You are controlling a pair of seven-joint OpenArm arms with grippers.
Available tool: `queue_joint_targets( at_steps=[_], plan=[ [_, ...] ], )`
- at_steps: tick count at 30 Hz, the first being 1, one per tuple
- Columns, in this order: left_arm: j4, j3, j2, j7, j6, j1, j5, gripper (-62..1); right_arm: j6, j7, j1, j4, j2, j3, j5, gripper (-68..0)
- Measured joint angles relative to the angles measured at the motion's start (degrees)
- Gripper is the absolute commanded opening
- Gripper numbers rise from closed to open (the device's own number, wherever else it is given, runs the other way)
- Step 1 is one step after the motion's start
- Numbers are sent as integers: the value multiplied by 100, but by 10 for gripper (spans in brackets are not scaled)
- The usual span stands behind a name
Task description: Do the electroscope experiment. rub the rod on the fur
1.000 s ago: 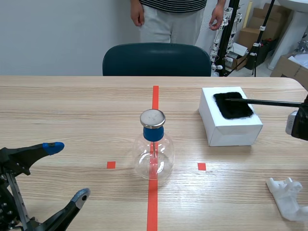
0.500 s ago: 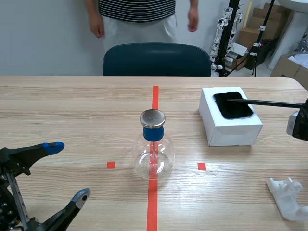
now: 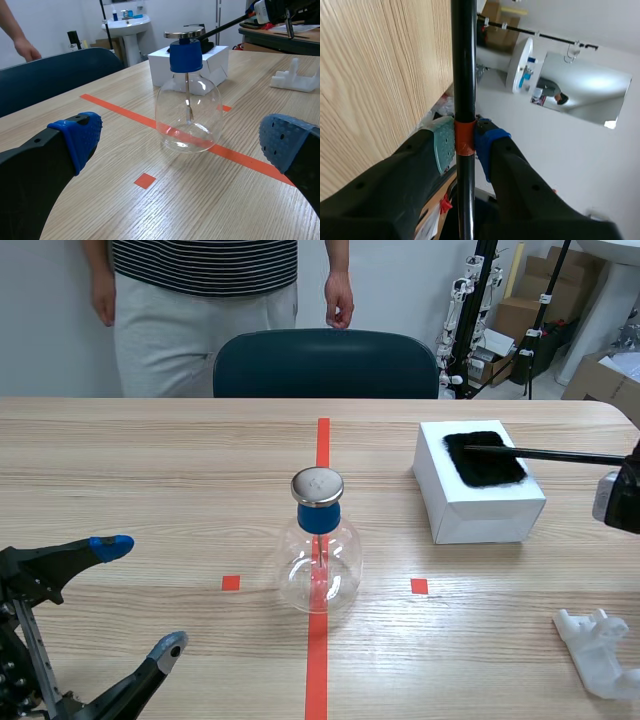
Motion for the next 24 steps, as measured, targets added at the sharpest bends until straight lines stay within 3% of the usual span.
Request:
queue_joint_targets(
  at_steps=[3,7,16,24],
  plan=[
    [0,0,0,0,0,0,0,14,0,-114,0,0,0,0,0,-669],
    [0,0,0,0,0,0,0,14,0,-767,2,0,4,2,48,-669],
    [0,0,0,0,0,0,0,14,0,-72,2,0,2,0,26,-669],
    [0,0,0,0,0,0,0,14,0,-769,-2,0,37,0,26,-669]
  ],
)
